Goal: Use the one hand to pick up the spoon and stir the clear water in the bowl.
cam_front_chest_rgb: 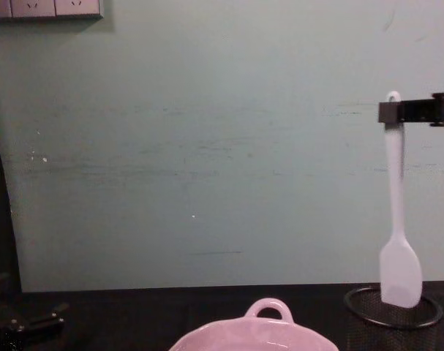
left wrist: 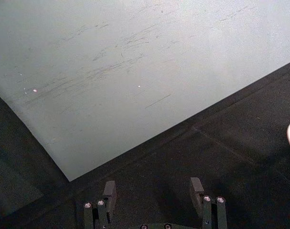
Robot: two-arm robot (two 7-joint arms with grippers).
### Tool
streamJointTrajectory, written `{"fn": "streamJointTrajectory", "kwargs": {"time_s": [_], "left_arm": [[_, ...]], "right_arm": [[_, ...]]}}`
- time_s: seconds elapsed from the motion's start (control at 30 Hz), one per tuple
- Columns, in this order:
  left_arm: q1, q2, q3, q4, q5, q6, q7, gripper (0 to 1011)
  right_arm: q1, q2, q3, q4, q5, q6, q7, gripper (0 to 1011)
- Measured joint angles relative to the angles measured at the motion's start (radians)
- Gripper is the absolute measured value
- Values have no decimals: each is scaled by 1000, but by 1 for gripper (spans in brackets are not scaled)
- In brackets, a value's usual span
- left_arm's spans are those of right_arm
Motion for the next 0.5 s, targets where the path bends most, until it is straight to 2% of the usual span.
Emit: {"fn": "streamJointTrajectory", "kwargs": {"time_s": [0.13, 0.23, 0.33, 0.43, 0.5], "left_arm": [[0, 0, 0, 0, 0, 0, 0, 1011], [0, 0, 0, 0, 0, 0, 0, 1011], [0, 0, 0, 0, 0, 0, 0, 1011], [0, 0, 0, 0, 0, 0, 0, 1011], [0, 0, 0, 0, 0, 0, 0, 1011]], "right_arm": [[45, -18, -36, -19, -57, 27, -6, 110], [69, -33, -52, -24, -81, 37, -3, 110], [96, -66, -68, -10, -92, 32, 15, 110], [127, -127, -100, 42, -93, -4, 59, 110], [139, -152, -116, 68, -96, -21, 78, 110]]}}
